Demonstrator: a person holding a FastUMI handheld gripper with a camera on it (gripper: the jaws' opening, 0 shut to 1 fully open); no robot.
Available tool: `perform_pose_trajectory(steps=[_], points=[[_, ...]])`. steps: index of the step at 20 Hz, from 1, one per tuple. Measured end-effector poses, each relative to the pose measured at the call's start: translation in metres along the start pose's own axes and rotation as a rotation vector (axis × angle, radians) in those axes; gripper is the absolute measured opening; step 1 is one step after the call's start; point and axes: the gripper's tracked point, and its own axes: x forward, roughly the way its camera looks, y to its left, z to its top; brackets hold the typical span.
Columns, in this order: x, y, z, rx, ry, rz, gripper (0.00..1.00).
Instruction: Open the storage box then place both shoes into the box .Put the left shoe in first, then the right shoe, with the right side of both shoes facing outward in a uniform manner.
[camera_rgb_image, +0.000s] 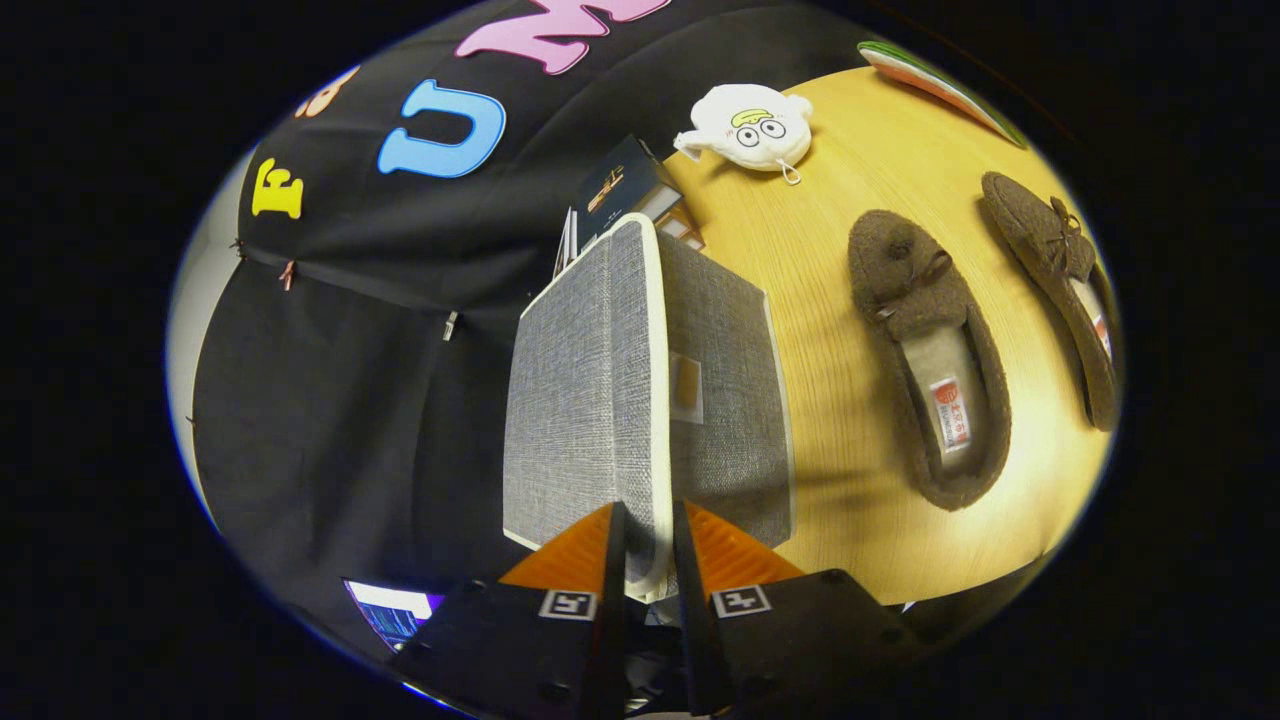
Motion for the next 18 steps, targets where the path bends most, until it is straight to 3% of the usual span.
perform_pose_trajectory(steps=[2, 3, 6, 11, 18], points=[[-0.002, -0.001, 0.001, 0.011, 0.002, -0.005, 0.26], [-0.007, 0.0, 0.004, 0.019, -0.005, 0.003, 0.13], [-0.009, 0.012, 0.0, -0.01, 0.005, 0.036, 0.05], [-0.017, 0.035, -0.003, -0.091, 0.02, 0.055, 0.05], [-0.033, 0.111, 0.009, -0.178, 0.009, 0.144, 0.05]])
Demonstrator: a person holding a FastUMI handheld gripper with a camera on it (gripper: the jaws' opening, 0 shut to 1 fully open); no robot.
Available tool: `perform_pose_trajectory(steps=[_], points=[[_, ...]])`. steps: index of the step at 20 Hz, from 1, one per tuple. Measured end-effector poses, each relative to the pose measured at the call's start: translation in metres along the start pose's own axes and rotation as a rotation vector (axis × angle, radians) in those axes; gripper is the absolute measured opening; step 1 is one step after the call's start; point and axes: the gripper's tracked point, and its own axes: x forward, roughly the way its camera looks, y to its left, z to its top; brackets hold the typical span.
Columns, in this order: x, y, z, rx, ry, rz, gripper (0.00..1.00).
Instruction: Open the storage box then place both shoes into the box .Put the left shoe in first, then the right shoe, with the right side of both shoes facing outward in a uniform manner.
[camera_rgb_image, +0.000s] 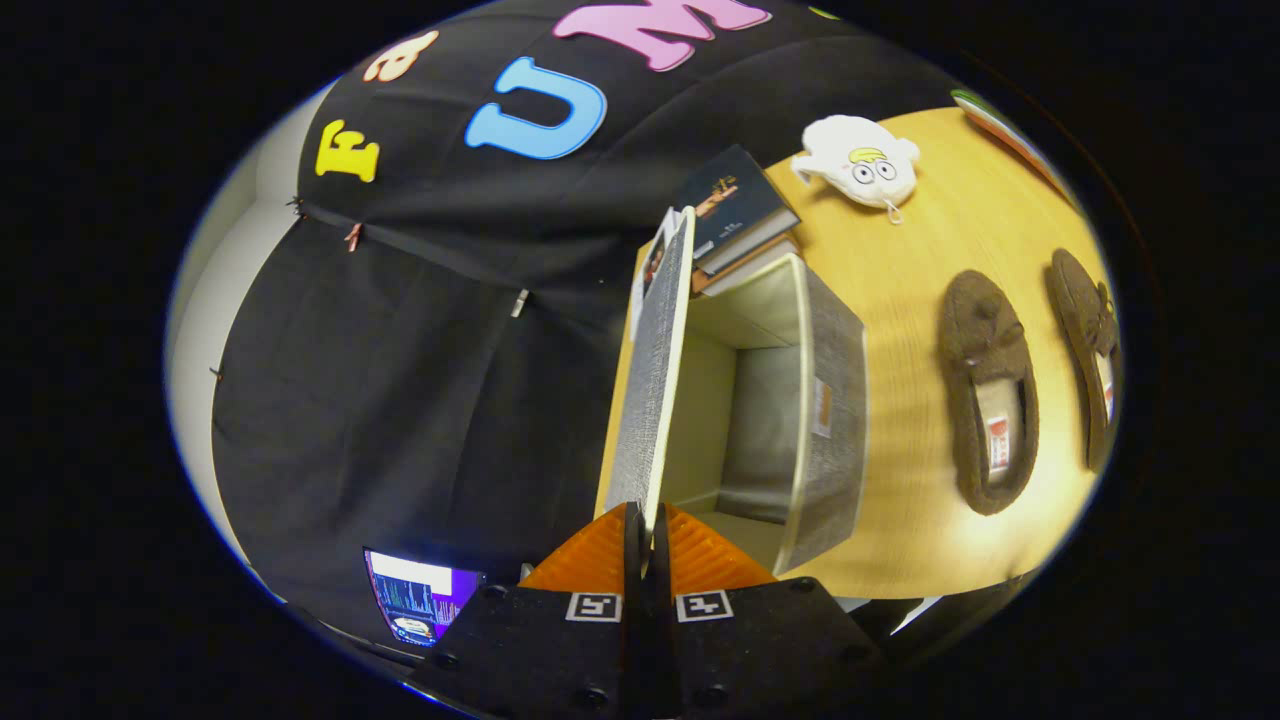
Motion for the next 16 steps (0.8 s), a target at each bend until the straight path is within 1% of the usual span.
perform_pose_trajectory(steps=[4, 9, 14, 16], points=[[0.012, 0.043, 0.0, -0.043, 0.021, 0.05, 0.05], [0.035, 0.091, -0.007, -0.156, 0.053, 0.087, 0.05], [0.068, 0.132, -0.024, -0.187, 0.111, 0.104, 0.05], [0.086, 0.139, -0.033, -0.196, 0.128, 0.105, 0.05]])
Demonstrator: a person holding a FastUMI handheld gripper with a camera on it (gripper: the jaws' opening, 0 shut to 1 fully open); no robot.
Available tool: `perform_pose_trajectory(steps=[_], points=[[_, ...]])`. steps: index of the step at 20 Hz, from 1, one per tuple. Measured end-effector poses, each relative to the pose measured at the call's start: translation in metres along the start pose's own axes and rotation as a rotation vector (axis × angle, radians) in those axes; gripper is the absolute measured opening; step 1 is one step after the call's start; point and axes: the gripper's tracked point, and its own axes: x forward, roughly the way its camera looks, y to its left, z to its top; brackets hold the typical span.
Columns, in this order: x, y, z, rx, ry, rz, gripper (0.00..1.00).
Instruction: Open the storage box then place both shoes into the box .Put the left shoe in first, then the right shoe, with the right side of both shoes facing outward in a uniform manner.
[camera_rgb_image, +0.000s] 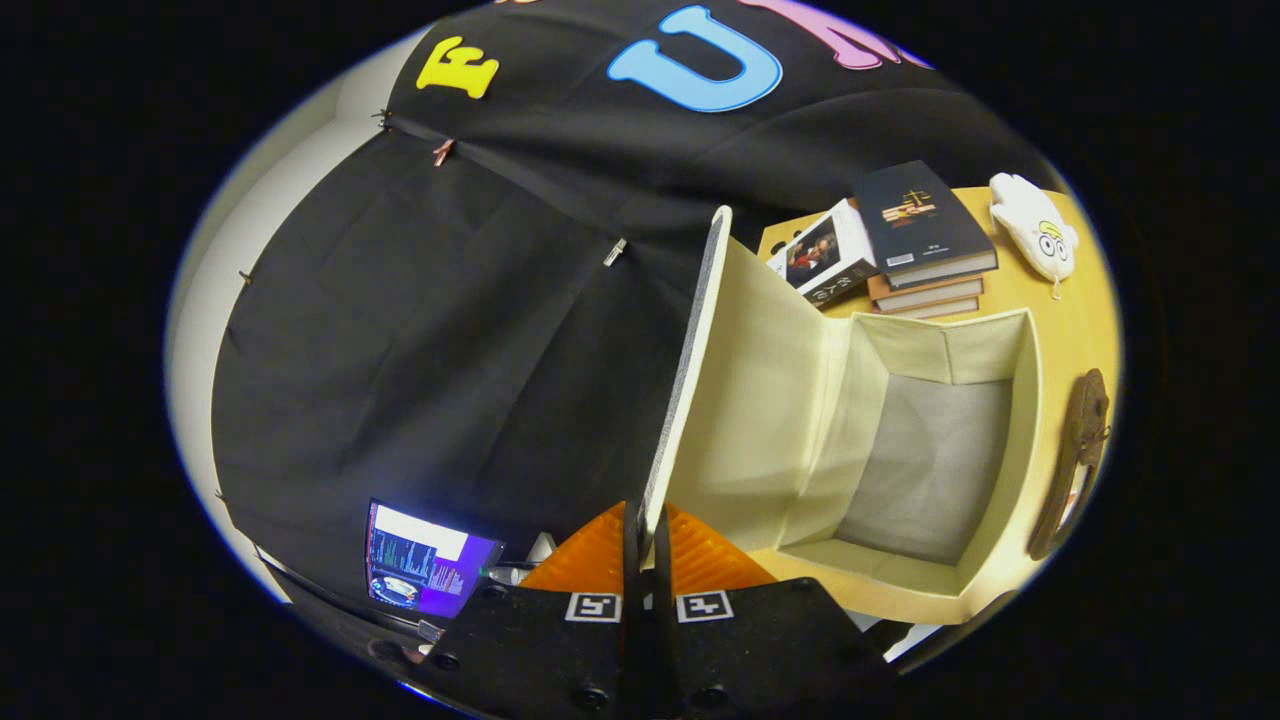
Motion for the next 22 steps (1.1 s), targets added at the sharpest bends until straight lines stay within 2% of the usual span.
perform_pose_trajectory(steps=[9, 12, 15, 17, 22], points=[[0.069, 0.019, -0.004, 0.053, 0.0, -0.039, 0.05], [0.068, 0.022, -0.001, 0.035, -0.024, -0.049, 0.1], [0.063, 0.014, 0.004, -0.006, -0.072, -0.07, 0.63], [0.04, 0.003, 0.013, -0.061, -0.12, -0.101, 0.98], [-0.036, -0.033, 0.044, -0.153, -0.289, -0.19, 0.98]])
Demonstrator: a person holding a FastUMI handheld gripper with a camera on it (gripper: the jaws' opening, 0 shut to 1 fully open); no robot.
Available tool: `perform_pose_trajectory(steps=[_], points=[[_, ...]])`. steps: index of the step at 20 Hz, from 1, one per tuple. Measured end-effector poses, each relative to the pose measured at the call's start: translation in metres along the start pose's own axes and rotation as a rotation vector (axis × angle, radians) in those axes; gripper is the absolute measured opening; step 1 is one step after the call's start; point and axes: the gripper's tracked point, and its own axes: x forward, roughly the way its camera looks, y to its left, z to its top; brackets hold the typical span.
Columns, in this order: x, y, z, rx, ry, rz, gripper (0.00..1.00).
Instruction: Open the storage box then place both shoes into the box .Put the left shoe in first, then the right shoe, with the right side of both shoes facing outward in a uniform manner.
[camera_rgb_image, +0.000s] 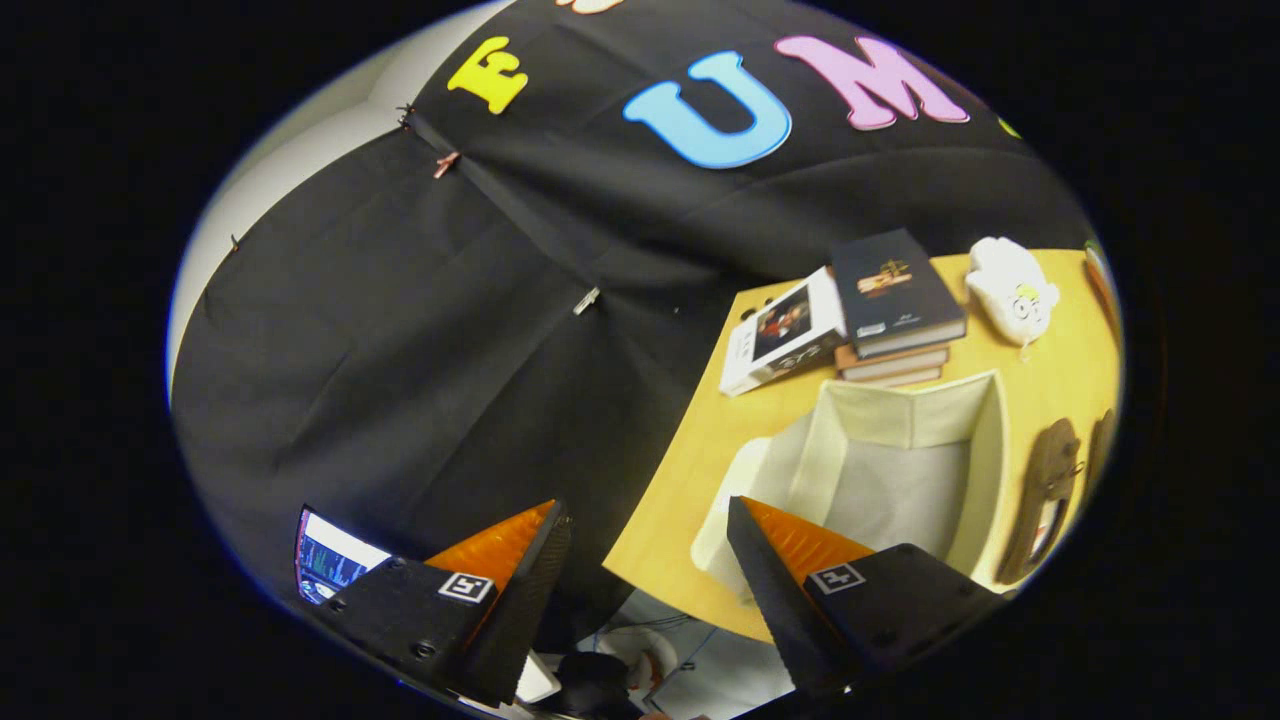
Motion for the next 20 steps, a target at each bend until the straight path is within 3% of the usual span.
perform_pose_trajectory(steps=[8, 13, 17, 20], points=[[-0.101, -0.093, 0.063, -0.253, -0.269, -0.212, 0.98], [-0.169, -0.154, 0.096, -0.407, -0.461, -0.397, 0.98], [-0.205, -0.204, 0.1, -0.465, -0.515, -0.533, 0.98], [-0.21, -0.243, 0.078, -0.479, -0.474, -0.605, 0.98]])
